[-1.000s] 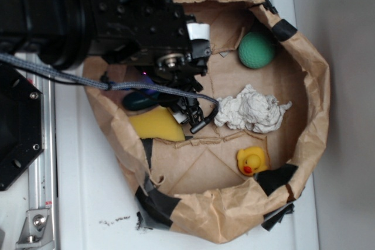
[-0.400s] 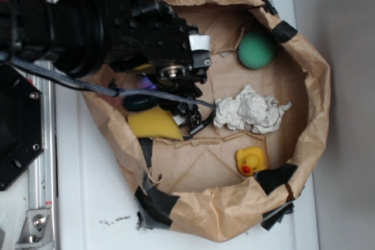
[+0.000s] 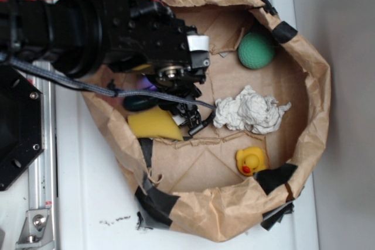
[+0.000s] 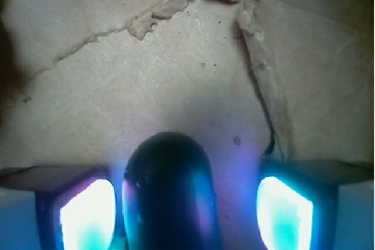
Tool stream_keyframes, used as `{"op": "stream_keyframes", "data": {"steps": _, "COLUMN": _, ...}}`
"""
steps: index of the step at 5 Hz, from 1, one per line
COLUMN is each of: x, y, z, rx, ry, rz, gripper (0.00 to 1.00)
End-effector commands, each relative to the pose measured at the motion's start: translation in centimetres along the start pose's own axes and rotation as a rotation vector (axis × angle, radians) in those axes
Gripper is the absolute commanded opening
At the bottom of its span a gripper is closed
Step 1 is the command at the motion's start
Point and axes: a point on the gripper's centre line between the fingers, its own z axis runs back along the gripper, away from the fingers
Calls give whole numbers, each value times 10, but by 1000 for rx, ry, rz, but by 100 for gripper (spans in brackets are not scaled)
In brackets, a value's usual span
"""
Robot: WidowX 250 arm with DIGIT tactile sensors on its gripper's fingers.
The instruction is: Grab the plastic pickle.
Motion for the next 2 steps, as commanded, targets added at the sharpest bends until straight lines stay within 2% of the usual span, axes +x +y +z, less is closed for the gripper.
{"op": "stream_keyframes", "data": {"steps": 1, "x": -11, "y": 7, "z": 1, "rx": 3, "ry": 6, "rz": -38, "gripper": 0}}
{"op": "stream_keyframes", "data": {"steps": 2, "x": -8, "y": 8, "z": 4, "rx": -4, "ry": 3, "rz": -34, "gripper": 0}}
